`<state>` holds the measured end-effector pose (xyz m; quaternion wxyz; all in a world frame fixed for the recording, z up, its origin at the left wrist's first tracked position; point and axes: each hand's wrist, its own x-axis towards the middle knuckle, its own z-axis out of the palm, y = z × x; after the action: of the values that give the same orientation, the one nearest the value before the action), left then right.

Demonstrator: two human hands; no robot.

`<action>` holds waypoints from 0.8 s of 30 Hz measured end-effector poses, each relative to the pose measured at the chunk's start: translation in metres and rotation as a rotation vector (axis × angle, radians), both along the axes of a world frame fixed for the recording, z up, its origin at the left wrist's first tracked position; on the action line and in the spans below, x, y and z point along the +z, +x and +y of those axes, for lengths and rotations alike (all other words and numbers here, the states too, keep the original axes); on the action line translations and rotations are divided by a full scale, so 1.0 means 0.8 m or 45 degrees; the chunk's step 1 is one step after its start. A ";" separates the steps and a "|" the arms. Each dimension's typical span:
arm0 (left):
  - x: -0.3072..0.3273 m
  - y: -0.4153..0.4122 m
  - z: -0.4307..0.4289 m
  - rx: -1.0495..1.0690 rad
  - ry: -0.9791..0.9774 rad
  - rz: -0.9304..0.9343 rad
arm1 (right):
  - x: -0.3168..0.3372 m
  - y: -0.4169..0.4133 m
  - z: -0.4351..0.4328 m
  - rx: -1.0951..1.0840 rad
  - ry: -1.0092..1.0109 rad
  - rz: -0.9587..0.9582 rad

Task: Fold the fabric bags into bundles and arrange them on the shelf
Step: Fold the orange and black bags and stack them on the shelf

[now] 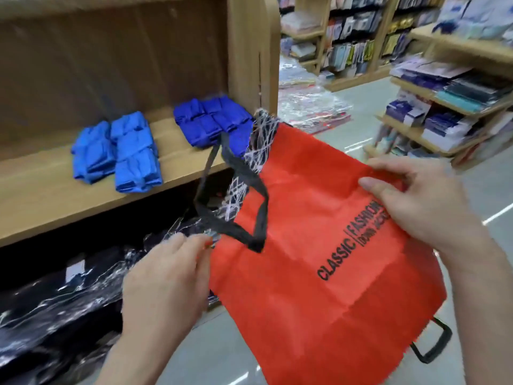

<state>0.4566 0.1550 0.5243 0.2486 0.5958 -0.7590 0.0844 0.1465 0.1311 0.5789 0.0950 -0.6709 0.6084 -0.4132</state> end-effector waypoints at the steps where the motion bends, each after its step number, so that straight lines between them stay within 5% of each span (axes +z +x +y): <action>1: 0.014 0.001 0.002 -0.096 -0.079 0.087 | 0.013 0.022 -0.009 0.116 -0.006 0.113; 5: 0.071 -0.003 -0.010 -0.373 -0.118 0.049 | 0.040 0.118 -0.034 0.613 0.020 0.431; 8: 0.092 0.015 -0.017 -0.244 0.088 -0.117 | 0.049 0.171 -0.039 0.888 -0.088 0.408; 11: 0.088 0.073 -0.007 -0.036 0.270 0.194 | 0.058 0.185 -0.049 1.021 0.012 0.071; 15: 0.089 0.166 0.022 0.188 0.135 0.715 | 0.033 0.168 -0.084 1.219 0.651 -0.552; 19: 0.087 0.241 0.040 0.435 -0.077 0.807 | -0.021 0.212 -0.098 1.287 1.021 -0.437; 24: 0.101 0.330 0.049 0.379 0.008 1.042 | -0.012 0.313 -0.108 1.088 0.841 -0.413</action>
<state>0.7206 0.1940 0.6047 0.5121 0.6839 -0.5041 -0.1262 0.3967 0.0450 0.5696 0.5513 -0.7202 0.3572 -0.2233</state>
